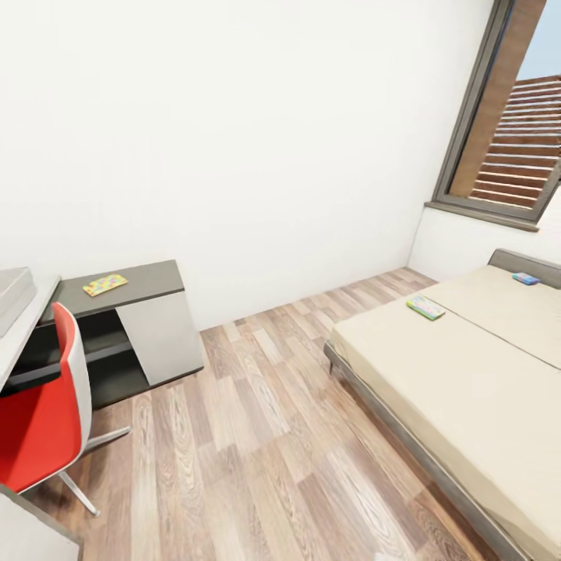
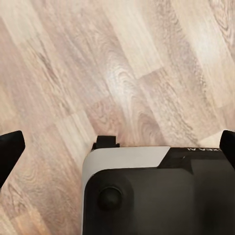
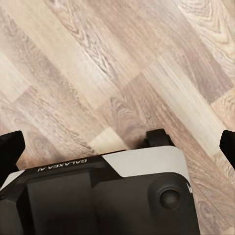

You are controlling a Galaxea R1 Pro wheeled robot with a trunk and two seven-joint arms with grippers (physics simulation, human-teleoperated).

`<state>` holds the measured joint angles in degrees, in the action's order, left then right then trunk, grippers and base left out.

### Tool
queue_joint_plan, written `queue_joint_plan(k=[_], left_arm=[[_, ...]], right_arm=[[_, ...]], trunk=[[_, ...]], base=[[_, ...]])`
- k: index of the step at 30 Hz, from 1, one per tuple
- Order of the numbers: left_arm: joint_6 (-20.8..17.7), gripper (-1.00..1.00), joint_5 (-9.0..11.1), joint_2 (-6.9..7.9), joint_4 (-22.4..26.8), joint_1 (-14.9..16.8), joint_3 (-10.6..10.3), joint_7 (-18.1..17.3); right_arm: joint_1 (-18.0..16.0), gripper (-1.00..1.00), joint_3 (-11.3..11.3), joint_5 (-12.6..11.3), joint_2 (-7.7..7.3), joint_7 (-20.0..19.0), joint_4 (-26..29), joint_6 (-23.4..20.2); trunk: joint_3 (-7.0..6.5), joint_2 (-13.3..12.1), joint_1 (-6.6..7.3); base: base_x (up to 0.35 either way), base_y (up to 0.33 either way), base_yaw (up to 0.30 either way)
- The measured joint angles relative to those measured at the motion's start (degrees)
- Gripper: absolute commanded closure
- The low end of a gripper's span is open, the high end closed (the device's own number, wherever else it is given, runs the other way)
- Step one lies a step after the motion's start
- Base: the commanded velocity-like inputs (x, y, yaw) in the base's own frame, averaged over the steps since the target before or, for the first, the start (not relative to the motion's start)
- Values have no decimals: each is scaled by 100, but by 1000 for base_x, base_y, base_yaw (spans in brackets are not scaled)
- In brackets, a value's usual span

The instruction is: Put all the toys in the child's room - the three board games (two on the bed and one on the table), the two jigsaw puzzles on the table, and the tennis ball on the table - inside the toy box on the table in the child's room.

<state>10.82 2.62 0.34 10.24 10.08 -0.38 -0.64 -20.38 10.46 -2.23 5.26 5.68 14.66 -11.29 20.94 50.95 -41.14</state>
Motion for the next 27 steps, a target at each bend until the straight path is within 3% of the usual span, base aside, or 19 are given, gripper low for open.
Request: queue_joint_plan(k=[7,18,27], left_arm=[[1,-100,0,0,0,0,0,0],[0,-100,6,4,-1,0,7,0],[2,-100,8,9,-5,0,10,0]], right_arm=[[0,-100,-13,1,6,0,-1,0],[9,-100,-485,-13,12,12,1,85],[24,-100,-572,-18,42,13,-1,236]], trunk=[[63,0,1],[163,0,2],[243,0,2]], base=[[165,45,-96],[254,148,-59],[267,163,-4]])
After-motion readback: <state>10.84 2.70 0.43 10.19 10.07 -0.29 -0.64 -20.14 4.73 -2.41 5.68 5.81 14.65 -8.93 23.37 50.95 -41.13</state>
